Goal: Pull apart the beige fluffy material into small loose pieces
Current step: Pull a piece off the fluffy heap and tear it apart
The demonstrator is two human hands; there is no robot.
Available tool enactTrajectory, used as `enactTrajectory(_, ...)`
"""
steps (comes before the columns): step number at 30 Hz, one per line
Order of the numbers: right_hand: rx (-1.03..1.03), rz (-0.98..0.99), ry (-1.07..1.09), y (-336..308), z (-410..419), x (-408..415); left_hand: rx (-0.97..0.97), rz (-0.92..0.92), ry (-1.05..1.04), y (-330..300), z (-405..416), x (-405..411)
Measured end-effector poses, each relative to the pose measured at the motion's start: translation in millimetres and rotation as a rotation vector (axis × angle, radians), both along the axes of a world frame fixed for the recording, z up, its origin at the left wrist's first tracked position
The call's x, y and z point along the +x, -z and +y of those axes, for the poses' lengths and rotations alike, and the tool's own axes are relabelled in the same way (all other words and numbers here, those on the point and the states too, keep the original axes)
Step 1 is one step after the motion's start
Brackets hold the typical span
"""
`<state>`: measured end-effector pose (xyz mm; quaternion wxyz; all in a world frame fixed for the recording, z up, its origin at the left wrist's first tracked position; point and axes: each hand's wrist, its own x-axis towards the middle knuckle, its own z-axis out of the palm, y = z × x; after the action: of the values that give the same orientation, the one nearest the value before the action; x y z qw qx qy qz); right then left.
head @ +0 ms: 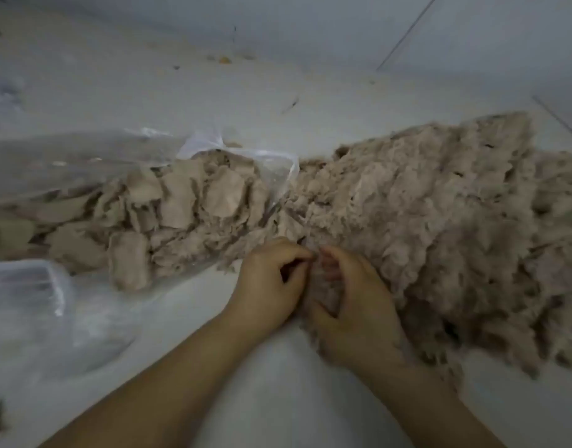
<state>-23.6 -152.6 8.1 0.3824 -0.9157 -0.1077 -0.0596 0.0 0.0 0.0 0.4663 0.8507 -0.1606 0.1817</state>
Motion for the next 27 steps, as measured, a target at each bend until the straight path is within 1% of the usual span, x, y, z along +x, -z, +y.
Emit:
enactTrajectory(2,-0.114,-0.088,-0.001,3,1,4,-0.062,-0.07,-0.106,-2,1,-3)
enactTrajectory(5,-0.176,-0.124,0.008,6,2,4,0.018,-0.209,-0.272,-2,8,-2)
enactTrajectory(6,-0.171,-0.136,0.013,7,4,2,0.073,-0.188,-0.297,-2,10,-2)
enactTrajectory(8,-0.161,-0.156,0.024,8,5,-2,0.166,-0.037,-0.322,1,15,3)
enactTrajectory(10,-0.158,-0.158,0.03,7,8,-1,0.214,0.056,-0.282,3,14,9)
enactTrajectory(12,-0.173,-0.156,0.038,5,12,-1,0.252,0.015,-0.233,4,12,11)
enactTrajectory(13,-0.195,-0.148,0.048,4,15,0,0.24,-0.015,-0.223,5,12,12)
enactTrajectory(16,-0.248,-0.087,0.114,-5,23,9,0.13,-0.059,-0.157,6,19,12)
enactTrajectory(19,-0.265,-0.042,0.191,-8,31,24,0.048,-0.094,-0.033,4,20,6)
enactTrajectory(21,-0.241,-0.07,0.251,-3,32,28,-0.015,-0.059,0.02,5,19,1)
enactTrajectory(22,-0.198,-0.123,0.253,1,32,28,-0.055,-0.025,0.03,4,19,0)
enactTrajectory(23,-0.134,-0.183,0.217,3,31,26,-0.102,0.018,0.039,3,19,0)
enactTrajectory(25,-0.014,-0.273,0.063,6,27,26,-0.221,0.097,0.084,0,18,2)
enactTrajectory(27,0.032,-0.303,-0.071,11,24,29,-0.335,0.159,0.146,-3,18,3)
